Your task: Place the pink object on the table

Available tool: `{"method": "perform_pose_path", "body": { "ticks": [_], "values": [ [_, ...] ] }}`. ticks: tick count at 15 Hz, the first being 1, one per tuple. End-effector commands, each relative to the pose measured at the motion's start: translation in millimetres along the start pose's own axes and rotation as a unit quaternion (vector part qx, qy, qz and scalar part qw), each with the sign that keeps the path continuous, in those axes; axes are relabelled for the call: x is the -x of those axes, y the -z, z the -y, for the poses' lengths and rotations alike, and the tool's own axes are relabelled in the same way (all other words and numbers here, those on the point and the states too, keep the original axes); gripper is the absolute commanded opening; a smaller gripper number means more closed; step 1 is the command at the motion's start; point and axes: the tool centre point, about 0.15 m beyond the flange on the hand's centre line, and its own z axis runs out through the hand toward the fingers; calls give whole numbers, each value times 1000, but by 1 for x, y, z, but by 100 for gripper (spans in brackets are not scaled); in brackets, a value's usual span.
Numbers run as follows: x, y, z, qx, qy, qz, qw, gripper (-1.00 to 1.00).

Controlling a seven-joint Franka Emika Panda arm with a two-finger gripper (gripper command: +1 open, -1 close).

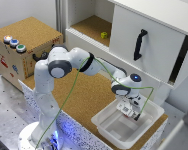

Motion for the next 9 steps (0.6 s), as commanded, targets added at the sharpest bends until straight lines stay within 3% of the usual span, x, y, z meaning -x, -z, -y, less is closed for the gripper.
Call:
{"method": "perform_pose_path", "body": {
  "ticks": [1,9],
  "values": [
    [-9,6,-8,-4,-25,7,1000,-100],
    [5,136,23,13,-47,-54,997,-100]
  ]
}}
